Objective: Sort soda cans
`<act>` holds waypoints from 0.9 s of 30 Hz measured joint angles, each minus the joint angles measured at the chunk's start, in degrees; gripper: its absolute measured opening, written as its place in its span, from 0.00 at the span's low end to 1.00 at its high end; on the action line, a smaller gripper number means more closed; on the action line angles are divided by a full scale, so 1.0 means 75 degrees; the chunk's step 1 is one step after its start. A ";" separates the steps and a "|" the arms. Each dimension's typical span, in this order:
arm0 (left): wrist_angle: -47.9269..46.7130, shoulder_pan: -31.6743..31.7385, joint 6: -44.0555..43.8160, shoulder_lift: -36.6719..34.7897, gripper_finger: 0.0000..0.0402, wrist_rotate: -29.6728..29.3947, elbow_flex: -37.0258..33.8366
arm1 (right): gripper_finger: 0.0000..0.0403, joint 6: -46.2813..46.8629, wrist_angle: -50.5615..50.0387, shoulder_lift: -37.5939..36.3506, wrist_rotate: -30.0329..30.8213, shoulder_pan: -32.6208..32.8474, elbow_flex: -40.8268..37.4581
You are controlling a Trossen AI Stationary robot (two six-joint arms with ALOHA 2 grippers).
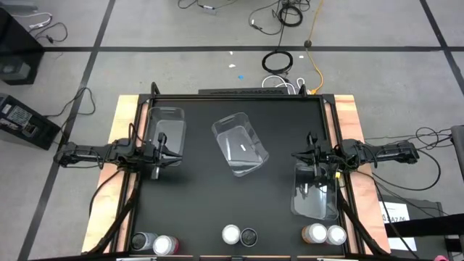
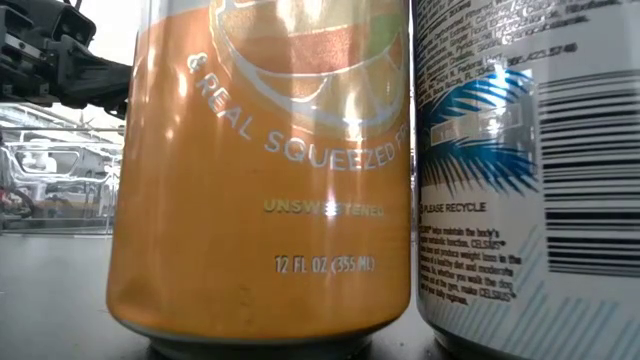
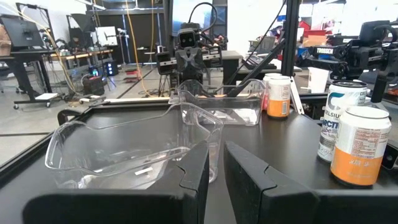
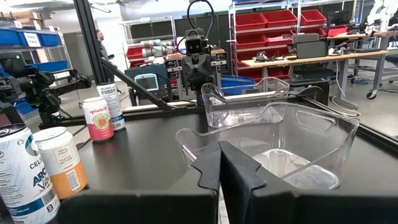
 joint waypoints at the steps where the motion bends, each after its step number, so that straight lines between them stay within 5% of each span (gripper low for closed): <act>1: 0.0000 0.0000 0.0000 0.0000 0.15 0.0000 -0.0001 | 0.00 -0.0001 0.0000 0.0000 0.0000 -0.0001 -0.0002; 14: 0.0052 0.0000 -0.0094 -0.0002 0.15 -0.0385 -0.0002 | 0.00 -0.0001 0.0000 0.0000 -0.0001 -0.0002 -0.0001; 21: 0.0064 0.0000 -0.2758 -0.0002 0.15 -0.0401 0.0000 | 0.00 0.0002 0.0000 -0.0003 -0.0001 0.0000 -0.0003; 27: 0.0080 0.0000 -0.2911 -0.0002 0.15 -0.0411 -0.0003 | 0.00 -0.0001 0.0000 0.0000 0.0000 -0.0003 -0.0003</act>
